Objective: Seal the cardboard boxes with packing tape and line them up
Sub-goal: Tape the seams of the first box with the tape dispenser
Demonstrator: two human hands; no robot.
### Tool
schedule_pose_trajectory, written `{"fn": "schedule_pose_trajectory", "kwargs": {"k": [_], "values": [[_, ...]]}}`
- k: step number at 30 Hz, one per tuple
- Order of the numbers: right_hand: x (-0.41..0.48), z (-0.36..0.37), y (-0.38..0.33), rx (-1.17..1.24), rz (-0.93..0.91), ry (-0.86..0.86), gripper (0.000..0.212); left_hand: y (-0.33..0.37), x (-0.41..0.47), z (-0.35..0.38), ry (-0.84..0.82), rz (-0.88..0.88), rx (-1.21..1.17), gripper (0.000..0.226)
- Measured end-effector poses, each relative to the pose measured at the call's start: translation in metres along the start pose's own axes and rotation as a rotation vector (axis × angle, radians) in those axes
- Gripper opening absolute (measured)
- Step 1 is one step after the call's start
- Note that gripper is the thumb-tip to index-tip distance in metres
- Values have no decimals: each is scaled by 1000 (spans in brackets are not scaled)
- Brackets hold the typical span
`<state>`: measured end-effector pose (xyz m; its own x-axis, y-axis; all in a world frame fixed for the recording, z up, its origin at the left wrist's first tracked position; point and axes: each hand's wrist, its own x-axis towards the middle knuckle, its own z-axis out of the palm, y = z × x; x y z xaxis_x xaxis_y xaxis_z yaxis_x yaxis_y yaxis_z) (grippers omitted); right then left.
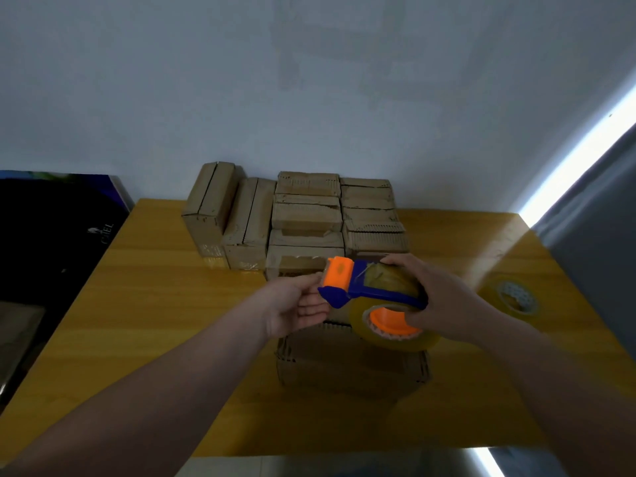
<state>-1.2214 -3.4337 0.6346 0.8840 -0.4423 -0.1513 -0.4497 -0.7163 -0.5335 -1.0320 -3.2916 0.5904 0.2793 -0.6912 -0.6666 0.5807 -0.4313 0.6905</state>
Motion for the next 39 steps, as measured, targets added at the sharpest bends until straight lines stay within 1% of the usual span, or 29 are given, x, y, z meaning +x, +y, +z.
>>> {"fn": "schedule_pose_trajectory", "kwargs": {"k": [3, 8, 12, 14, 15, 17, 19, 20, 24, 29, 33, 35, 38, 39], "values": [[1, 1, 0, -15, -26, 0, 77, -1, 1, 2, 38, 23, 12, 10], [6, 0, -2, -32, -81, -42, 80, -6, 5, -6, 143, 79, 98, 17], [12, -3, -7, -71, -125, -126, 81, -9, 4, -21, 212, 164, 141, 9], [14, -7, -11, -97, -140, -149, 80, -11, 2, -33, 245, 185, 128, 10], [15, -10, -12, -118, -140, -155, 79, -13, 1, -42, 284, 185, 113, 11], [17, -14, -11, -170, -127, -155, 79, -18, 2, -63, 413, 188, 101, 9], [18, -16, -8, -231, -113, -169, 77, -25, 3, -82, 539, 200, 149, 10], [18, -16, -7, -250, -111, -177, 76, -29, 4, -88, 565, 206, 179, 14], [18, -10, 0, -207, -135, -164, 73, -42, 6, -83, 572, 226, 193, 20], [10, -7, 17, -87, -158, -82, 81, -56, 14, -73, 544, 223, 161, 21], [6, -3, 23, -57, -139, -27, 82, -68, 23, -65, 526, 203, 176, 19], [4, -1, 24, -66, -134, -10, 82, -75, 29, -60, 546, 223, 281, 21], [3, 1, 25, -43, -124, 10, 82, -81, 37, -52, 627, 328, 546, 24], [3, 2, 25, -32, -122, 13, 82, -81, 38, -50, 637, 337, 636, 23]]}}
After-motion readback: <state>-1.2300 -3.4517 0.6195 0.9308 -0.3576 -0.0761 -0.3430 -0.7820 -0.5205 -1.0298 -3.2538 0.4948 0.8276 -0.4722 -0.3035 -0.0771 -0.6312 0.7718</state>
